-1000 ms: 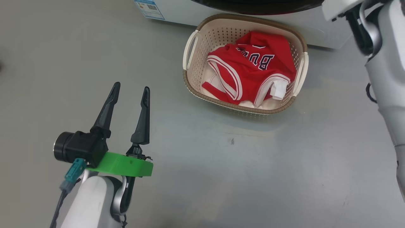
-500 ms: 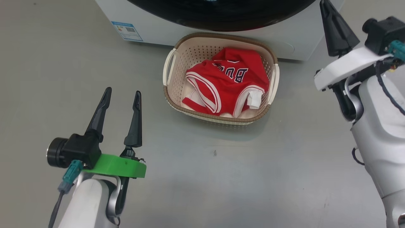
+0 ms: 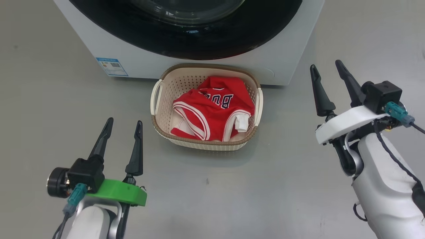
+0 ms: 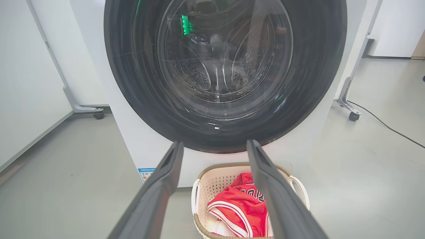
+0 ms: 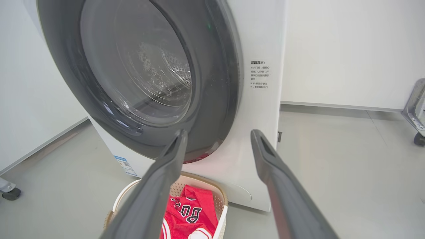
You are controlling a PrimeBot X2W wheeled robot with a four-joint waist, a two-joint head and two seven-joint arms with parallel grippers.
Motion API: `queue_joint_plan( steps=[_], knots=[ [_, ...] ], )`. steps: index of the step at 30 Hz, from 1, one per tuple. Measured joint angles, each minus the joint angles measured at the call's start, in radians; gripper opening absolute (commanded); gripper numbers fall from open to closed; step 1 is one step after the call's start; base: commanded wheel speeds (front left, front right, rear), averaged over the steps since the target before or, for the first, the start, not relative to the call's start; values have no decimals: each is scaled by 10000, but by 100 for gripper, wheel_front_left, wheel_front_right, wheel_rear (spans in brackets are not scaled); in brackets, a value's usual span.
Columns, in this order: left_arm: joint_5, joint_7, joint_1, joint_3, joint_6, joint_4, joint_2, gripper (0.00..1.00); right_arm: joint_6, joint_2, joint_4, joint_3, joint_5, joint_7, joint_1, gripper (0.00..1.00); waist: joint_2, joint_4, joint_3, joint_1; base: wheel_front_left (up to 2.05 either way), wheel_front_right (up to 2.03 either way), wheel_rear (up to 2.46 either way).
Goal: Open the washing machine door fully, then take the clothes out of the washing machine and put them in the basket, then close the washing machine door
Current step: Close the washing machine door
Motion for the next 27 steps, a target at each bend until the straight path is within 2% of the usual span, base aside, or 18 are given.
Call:
queue_joint_plan(
  steps=[2, 10, 27],
  knots=[
    [8, 0, 128, 2, -2, 54, 29, 100, -12, 58, -201, -113, 2, 0, 356, 100, 0, -123, -184, 0, 0, 0, 0],
    [8, 0, 625, -6, -13, 326, 82, 100, -405, 115, -851, -464, -35, 0, 1875, 100, 0, -528, -955, 0, 0, 0, 0],
    [6, 0, 1546, -10, -59, 355, 219, 100, -832, 230, -2159, -633, -293, 0, 4227, 100, 0, -1163, -2156, -1, 0, 0, 0]
  ],
)
